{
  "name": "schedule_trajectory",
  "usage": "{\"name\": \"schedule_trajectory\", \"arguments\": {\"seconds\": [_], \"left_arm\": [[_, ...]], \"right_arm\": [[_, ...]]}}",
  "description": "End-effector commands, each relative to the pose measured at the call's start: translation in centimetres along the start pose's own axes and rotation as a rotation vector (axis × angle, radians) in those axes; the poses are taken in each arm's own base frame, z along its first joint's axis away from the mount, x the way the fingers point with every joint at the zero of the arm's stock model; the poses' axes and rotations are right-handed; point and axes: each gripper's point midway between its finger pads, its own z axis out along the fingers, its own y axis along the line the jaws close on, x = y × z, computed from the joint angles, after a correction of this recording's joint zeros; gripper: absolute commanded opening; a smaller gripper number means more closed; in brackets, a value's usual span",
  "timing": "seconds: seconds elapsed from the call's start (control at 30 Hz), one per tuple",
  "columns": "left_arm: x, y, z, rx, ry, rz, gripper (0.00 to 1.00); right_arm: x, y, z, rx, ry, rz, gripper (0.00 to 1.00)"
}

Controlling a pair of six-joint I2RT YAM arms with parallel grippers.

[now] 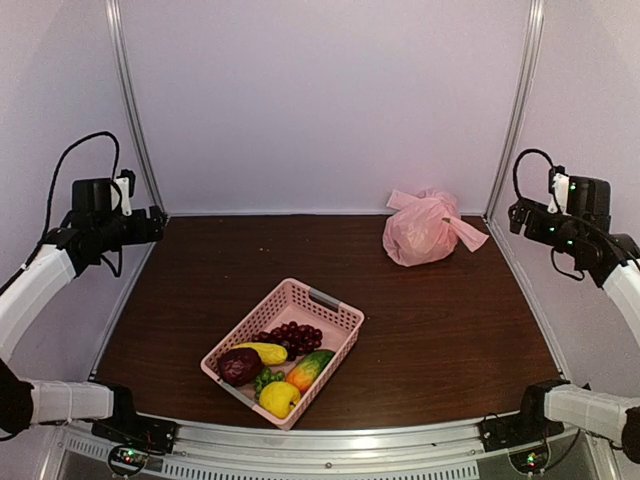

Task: Untie the knot of the plastic bag and take out the fruit
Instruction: Pick up the takeout bag from the corner of the board.

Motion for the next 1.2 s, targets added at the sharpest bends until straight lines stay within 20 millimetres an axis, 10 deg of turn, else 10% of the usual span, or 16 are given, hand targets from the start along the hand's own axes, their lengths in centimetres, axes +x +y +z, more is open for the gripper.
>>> {"name": "schedule_trajectory", "arguments": {"seconds": [0.0,0.8,1.17], "left_arm": [[-1.4,-0.4,1.0,0.023,-0.038,0.031,0.98],[-0.8,1.0,0.2,-0.056,-0.034,0.074,0.97],[-0.8,0.6,0.1,-0.029,-0.037,0.085,0.97]], "right_arm": [[1.8,2.1,2.5,-0.074,0.181,-0.068,0.99],[3.3,9.3,23.9,-0.244,0.431,-0.164,0.63],[5.2,9.4,28.7,-0.256,0.481,-0.198,0.51]]}}
